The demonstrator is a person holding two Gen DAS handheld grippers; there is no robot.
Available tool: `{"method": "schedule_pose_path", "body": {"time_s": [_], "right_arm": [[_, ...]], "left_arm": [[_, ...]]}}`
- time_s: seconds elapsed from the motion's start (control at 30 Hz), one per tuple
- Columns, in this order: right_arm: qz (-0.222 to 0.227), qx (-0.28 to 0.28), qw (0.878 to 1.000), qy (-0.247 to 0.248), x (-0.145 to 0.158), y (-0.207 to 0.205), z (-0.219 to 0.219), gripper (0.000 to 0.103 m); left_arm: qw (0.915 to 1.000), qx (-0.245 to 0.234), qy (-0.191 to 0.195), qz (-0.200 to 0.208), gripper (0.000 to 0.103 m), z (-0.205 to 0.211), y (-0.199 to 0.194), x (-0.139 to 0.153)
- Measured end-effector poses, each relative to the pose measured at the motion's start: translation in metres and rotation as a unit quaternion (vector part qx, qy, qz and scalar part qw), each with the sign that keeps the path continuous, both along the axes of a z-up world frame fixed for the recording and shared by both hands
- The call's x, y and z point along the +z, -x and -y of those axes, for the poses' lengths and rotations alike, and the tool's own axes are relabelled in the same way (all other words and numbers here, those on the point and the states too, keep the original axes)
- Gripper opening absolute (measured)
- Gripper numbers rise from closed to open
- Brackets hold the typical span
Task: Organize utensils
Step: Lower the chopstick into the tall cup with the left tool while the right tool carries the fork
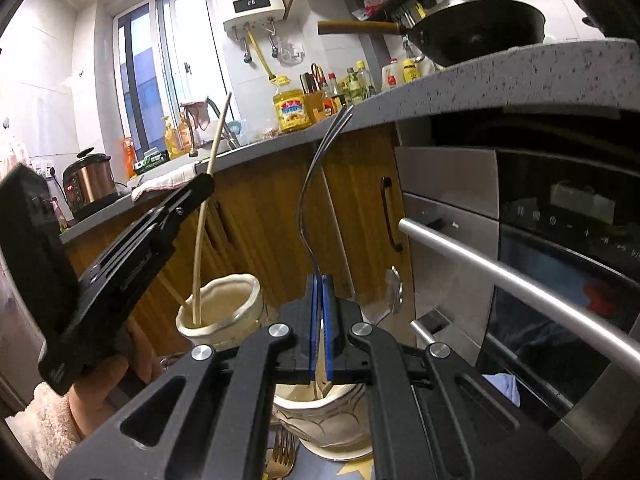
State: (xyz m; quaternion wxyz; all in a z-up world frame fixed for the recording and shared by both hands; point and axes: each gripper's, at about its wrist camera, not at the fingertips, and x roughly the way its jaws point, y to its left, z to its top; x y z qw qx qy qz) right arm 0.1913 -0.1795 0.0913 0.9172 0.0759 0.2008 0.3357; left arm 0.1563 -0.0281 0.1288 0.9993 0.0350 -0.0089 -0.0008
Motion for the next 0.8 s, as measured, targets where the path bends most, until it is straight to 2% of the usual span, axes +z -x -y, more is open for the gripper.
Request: {"method": "schedule_pose_path", "body": {"time_s": [0.13, 0.27, 0.43, 0.8], "right_arm": [[0.001, 0.001, 1.000, 0.007, -0.003, 0.002, -0.003, 0.002], [-0.003, 0.002, 1.000, 0.011, -0.007, 0.002, -0.004, 0.002], [-0.007, 0.002, 1.000, 0.012, -0.009, -0.001, -0.003, 0.002], [-0.010, 0.004, 1.000, 0.018, -0.013, -0.004, -0.006, 0.002]], "left_arm": [[0.9998, 0.000, -0.017, 0.005, 0.007, 0.007, 0.002, -0.002], [0.9985, 0.016, -0.050, 0.017, 0.007, 0.015, 0.005, -0.008], [0.9996, 0.010, -0.025, 0.010, 0.007, 0.006, 0.003, -0.005], [0.9999, 0.012, -0.007, 0.005, 0.011, -0.003, 0.005, -0.006]]}}
